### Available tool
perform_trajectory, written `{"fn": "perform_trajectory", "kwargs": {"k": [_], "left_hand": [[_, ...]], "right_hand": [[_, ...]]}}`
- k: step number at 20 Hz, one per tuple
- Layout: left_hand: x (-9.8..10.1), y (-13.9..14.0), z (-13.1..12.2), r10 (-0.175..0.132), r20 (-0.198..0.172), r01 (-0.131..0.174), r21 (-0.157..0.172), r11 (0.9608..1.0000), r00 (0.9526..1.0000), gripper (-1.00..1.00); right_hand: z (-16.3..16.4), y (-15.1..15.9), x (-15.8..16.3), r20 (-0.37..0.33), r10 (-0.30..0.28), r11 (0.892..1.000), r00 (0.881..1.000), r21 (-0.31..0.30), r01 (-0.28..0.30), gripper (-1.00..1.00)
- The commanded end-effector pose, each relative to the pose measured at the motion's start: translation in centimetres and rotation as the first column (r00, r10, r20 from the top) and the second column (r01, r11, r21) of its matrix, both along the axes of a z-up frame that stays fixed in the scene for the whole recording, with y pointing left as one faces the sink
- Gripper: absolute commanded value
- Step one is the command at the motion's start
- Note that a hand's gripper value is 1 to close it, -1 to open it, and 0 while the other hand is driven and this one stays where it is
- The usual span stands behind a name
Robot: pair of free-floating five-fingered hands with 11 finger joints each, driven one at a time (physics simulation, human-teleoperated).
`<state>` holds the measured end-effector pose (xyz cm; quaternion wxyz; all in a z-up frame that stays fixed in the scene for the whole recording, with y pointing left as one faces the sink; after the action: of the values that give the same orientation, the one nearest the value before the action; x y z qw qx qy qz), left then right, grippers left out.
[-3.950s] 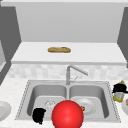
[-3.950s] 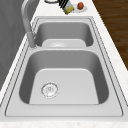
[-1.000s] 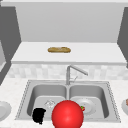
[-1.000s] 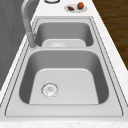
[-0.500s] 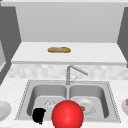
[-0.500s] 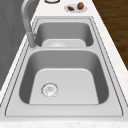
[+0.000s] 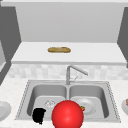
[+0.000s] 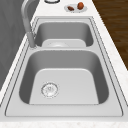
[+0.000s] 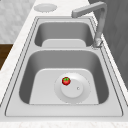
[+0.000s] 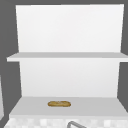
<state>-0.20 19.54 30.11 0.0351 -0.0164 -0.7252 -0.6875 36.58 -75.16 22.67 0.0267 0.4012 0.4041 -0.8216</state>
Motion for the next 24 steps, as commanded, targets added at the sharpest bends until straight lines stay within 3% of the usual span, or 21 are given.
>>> {"fn": "perform_trajectory", "kwargs": {"k": [1, 10, 24], "left_hand": [[0.0, 0.0, 0.0, 0.0, 0.0, 0.0, 0.0, 1.0, 1.0, 0.0], [0.0, 0.0, 0.0, 0.0, 0.0, 0.0, 0.0, 1.0, 1.0, 0.0], [0.0, 0.0, 0.0, 0.0, 0.0, 0.0, 0.0, 1.0, 1.0, 0.0]], "right_hand": [[-0.1, -0.3, 0.0, 0.123, 0.029, 0.996, 0.992, -0.092, -0.018, 1.0], [-1.1, -0.6, -1.2, 0.132, 0.031, 0.991, 0.991, -0.134, -0.013, 1.0], [-3.2, 0.0, -1.8, 0.144, 0.02, 0.992, 0.989, -0.128, -0.001, 1.0]]}}
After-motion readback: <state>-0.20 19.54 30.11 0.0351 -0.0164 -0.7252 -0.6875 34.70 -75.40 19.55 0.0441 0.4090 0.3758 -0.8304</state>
